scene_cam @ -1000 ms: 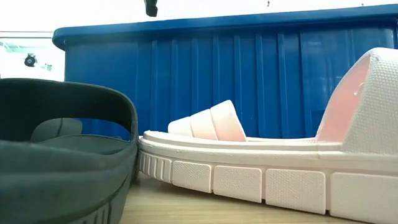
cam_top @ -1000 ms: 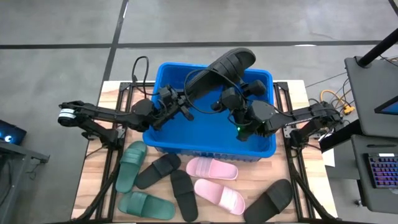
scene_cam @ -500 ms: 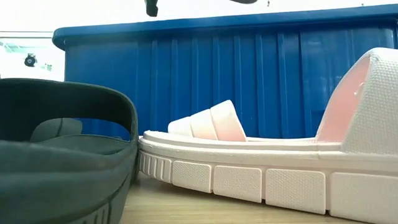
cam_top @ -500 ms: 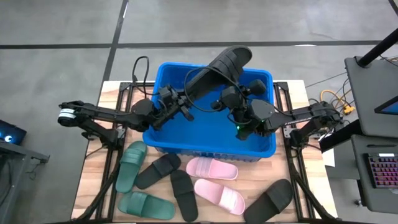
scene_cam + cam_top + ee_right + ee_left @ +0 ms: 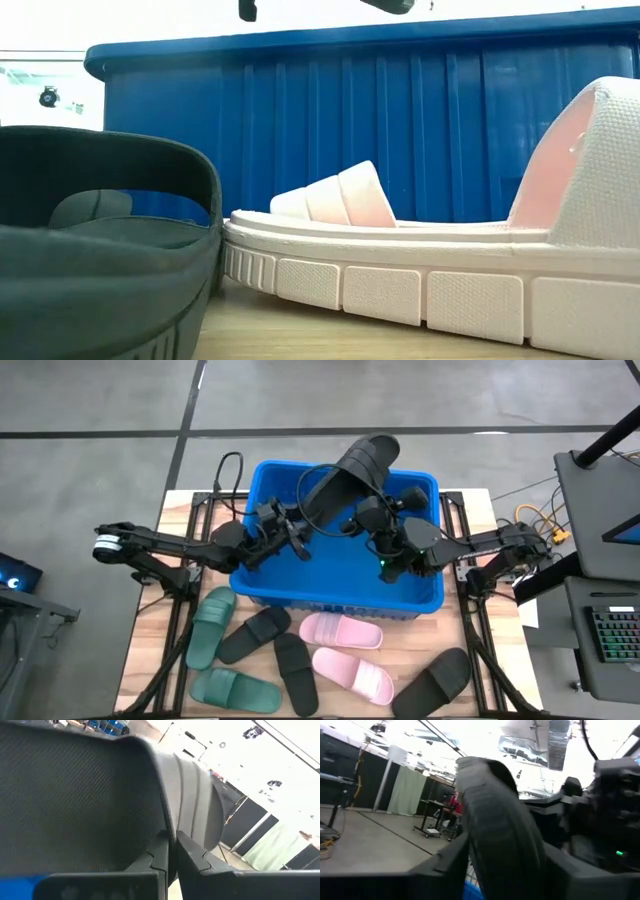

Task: Pick and place slides into bin
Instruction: Put the top right black slide into the blue bin

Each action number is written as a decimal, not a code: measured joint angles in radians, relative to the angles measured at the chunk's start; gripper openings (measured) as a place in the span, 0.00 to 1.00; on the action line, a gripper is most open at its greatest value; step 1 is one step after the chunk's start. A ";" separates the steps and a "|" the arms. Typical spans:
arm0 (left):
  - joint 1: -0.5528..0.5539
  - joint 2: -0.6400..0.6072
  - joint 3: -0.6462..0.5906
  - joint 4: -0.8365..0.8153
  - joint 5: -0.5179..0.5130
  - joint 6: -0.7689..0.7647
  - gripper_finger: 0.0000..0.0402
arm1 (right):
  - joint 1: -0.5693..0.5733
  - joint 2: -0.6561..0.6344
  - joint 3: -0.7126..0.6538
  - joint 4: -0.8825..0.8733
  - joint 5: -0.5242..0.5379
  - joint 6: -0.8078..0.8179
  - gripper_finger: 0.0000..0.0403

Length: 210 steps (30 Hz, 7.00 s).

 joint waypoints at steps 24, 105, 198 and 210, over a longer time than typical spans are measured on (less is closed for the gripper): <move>0.003 -0.344 -0.034 -0.500 0.020 0.185 0.74 | 0.012 -0.036 0.000 -0.027 -0.060 -0.008 0.02; 0.024 0.129 0.618 -1.331 0.307 0.366 0.73 | -0.074 -0.072 0.000 -1.257 -0.822 1.001 0.02; 0.055 0.202 0.697 -1.477 -0.066 0.566 0.00 | -0.060 -0.300 0.008 -1.230 -0.747 1.029 0.27; 0.089 0.181 0.486 -1.246 0.036 0.656 0.00 | -0.060 -0.342 0.005 -1.396 -0.758 1.169 0.24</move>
